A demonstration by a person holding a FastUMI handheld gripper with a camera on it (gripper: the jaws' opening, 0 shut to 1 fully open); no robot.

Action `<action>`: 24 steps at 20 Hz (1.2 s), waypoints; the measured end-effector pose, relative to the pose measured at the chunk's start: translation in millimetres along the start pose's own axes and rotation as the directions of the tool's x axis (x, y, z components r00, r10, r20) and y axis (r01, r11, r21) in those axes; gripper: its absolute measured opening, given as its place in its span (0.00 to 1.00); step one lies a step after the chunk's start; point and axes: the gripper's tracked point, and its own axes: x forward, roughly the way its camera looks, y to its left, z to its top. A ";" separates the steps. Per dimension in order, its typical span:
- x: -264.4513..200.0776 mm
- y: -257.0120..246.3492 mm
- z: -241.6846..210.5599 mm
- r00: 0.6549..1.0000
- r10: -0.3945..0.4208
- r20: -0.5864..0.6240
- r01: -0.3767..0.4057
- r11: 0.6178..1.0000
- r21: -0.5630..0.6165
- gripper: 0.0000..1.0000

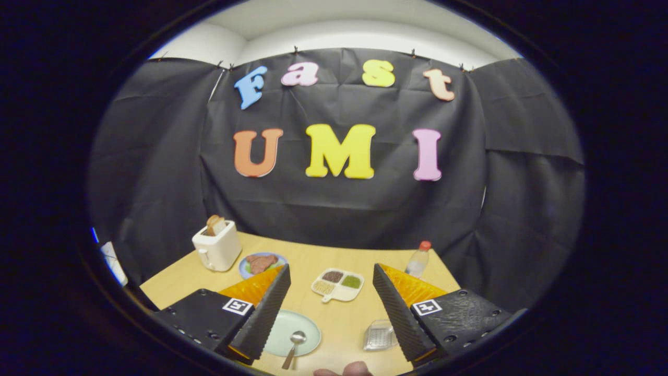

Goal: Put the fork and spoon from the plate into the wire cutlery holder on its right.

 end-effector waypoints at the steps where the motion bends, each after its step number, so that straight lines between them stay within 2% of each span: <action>1: 1.6 5.6 -15.5 0.998 0.011 -0.064 -0.011 1.000 0.004 0.95; 4: 8.4 20.3 -66.0 0.973 0.014 -0.231 -0.018 1.000 -0.011 0.95; 7: 15.1 33.5 -111.0 0.918 0.032 -0.395 -0.043 0.999 -0.020 0.95; 11: 8.7 47.9 -164.3 0.823 0.038 -0.567 -0.045 0.999 0.000 0.95; 15: -0.5 56.6 -213.3 0.702 0.048 -0.711 -0.043 0.999 0.025 0.95; 20: 4.7 57.9 -266.0 0.573 0.036 -0.819 -0.007 0.999 0.039 0.95; 21: 6.4 56.9 -272.9 0.556 0.029 -0.830 0.002 0.999 0.037 0.95; 23: 8.2 57.9 -286.9 0.519 0.025 -0.854 0.014 0.999 0.038 0.92; 24: 7.1 58.1 -292.8 0.499 0.024 -0.866 0.022 0.999 0.040 0.85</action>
